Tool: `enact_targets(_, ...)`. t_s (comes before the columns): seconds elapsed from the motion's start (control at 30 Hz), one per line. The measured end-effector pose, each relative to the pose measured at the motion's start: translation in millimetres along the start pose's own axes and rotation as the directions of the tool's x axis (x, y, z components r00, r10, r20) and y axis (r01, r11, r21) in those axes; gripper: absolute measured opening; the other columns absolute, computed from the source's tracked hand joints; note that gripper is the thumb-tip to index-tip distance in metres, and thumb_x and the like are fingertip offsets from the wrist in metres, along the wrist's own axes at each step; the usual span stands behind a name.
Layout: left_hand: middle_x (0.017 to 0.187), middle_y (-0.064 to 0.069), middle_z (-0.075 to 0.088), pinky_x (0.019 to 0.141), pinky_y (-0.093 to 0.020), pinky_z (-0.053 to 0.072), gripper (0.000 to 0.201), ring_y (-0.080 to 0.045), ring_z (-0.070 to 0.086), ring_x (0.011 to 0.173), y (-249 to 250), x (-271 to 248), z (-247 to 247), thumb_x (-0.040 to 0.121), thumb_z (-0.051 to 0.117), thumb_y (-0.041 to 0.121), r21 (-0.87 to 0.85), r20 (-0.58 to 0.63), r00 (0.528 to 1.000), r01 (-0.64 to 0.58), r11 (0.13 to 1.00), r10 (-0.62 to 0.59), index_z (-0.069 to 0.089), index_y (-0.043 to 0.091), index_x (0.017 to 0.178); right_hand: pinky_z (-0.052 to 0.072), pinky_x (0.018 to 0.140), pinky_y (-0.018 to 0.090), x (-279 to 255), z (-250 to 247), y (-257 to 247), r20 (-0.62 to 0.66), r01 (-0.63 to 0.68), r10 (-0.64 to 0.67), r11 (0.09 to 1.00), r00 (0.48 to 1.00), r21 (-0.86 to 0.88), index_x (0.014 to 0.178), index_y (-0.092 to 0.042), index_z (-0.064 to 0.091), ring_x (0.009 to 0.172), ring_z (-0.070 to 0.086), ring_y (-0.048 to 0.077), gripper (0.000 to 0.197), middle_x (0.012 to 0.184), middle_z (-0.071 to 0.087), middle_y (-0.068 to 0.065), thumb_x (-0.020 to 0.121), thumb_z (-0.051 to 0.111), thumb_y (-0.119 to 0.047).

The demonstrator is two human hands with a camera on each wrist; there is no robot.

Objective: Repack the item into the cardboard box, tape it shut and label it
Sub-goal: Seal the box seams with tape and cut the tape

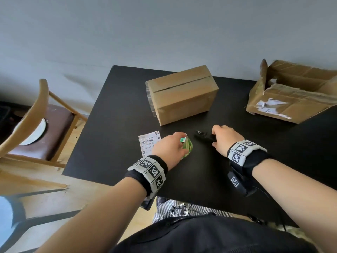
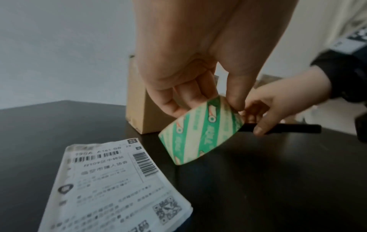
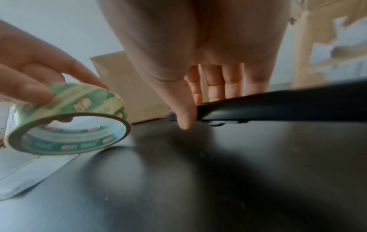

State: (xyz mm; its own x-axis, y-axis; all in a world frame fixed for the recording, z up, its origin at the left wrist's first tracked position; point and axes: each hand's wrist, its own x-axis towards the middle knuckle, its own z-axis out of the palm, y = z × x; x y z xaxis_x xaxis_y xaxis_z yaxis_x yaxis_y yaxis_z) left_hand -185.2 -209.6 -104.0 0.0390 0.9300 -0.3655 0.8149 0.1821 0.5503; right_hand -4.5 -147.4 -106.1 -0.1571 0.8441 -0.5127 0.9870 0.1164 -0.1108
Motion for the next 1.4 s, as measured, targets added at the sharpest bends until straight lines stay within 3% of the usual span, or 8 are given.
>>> enact_targets(0.2,0.112,0.000,0.064,0.083,-0.034,0.045,0.045,-0.032,0.057,0.104,7,7,21,0.091,0.052,0.034,0.420,0.074,0.983,-0.183,0.889,0.167,0.037,0.029,0.133,0.046,0.081,0.039,-3,31,14,-0.037,-0.011,0.013,0.999,0.999,0.047,0.118,-0.016,0.046,0.112,0.051,0.028,0.036,0.119,0.054,0.007,0.088,0.061,-0.028)
enact_targets(0.53,0.115,0.002,0.060,0.092,-0.033,0.040,0.034,-0.023,0.057,0.105,-12,9,19,0.094,0.049,0.032,0.397,0.125,0.959,-0.283,0.873,0.254,0.047,0.028,0.128,0.046,0.080,0.037,0,19,-2,-0.164,0.053,-0.028,0.987,0.986,0.152,0.111,-0.016,0.054,0.107,0.052,0.025,0.031,0.113,0.053,0.006,0.089,0.057,-0.037)
enact_targets(0.67,0.106,0.001,0.063,0.086,-0.034,0.046,0.023,-0.021,0.059,0.096,-16,4,-12,0.094,0.050,0.027,0.232,-0.185,0.944,-0.229,0.945,0.274,0.061,0.020,0.113,0.045,0.069,0.033,1,-9,-42,-0.334,0.232,-0.162,0.955,0.929,0.184,0.093,-0.014,0.058,0.087,0.054,0.021,0.024,0.098,0.057,0.004,0.092,0.051,-0.037)
enact_targets(0.77,0.096,-0.004,0.061,0.078,-0.033,0.047,0.013,-0.021,0.057,0.087,-22,8,-43,0.091,0.054,0.017,0.113,-0.503,0.826,-0.231,0.966,0.256,0.061,0.010,0.100,0.044,0.068,0.032,0,-25,-72,-0.383,0.346,-0.246,0.913,0.890,0.215,0.095,-0.012,0.060,0.084,0.054,0.021,0.024,0.097,0.057,0.004,0.093,0.050,-0.035)
enact_targets(0.83,0.107,-0.008,0.059,0.087,-0.030,0.043,0.018,-0.024,0.055,0.099,-28,19,-62,0.092,0.051,0.011,0.061,-0.597,0.776,-0.210,0.976,0.204,0.060,0.007,0.107,0.046,0.072,0.032,0,-32,-86,-0.403,0.401,-0.288,0.886,0.869,0.232,0.099,-0.012,0.061,0.088,0.056,0.022,0.023,0.099,0.058,0.004,0.093,0.051,-0.031)
enact_targets(1.07,0.152,-0.007,0.031,0.116,-0.035,0.016,0.045,-0.025,0.019,0.144,-38,77,-113,0.100,0.033,0.017,0.130,-0.328,0.928,-0.138,0.982,0.174,0.034,0.010,0.144,0.045,0.092,0.040,8,-35,-114,-0.278,0.474,-0.414,0.858,0.867,0.199,0.112,-0.012,0.064,0.107,0.057,0.024,0.027,0.116,0.060,0.006,0.097,0.042,-0.019)
enact_targets(1.23,0.142,-0.006,0.045,0.111,-0.041,0.027,0.041,-0.026,0.038,0.131,-43,95,-126,0.099,0.033,0.024,0.190,-0.297,0.940,-0.114,0.975,0.167,0.045,0.013,0.137,0.041,0.101,0.038,21,-40,-123,-0.176,0.372,-0.342,0.909,0.923,0.185,0.123,-0.016,0.058,0.117,0.051,0.023,0.033,0.128,0.056,0.004,0.100,0.035,-0.020)
enact_targets(1.4,0.130,-0.010,0.050,0.098,-0.036,0.035,0.037,-0.029,0.049,0.117,-38,93,-130,0.099,0.033,0.022,0.165,-0.284,0.948,-0.101,0.981,0.145,0.054,0.014,0.127,0.045,0.095,0.038,21,-39,-120,-0.174,0.271,-0.233,0.933,0.957,0.238,0.112,-0.020,0.063,0.110,0.055,0.022,0.029,0.118,0.062,0.001,0.098,0.038,-0.021)
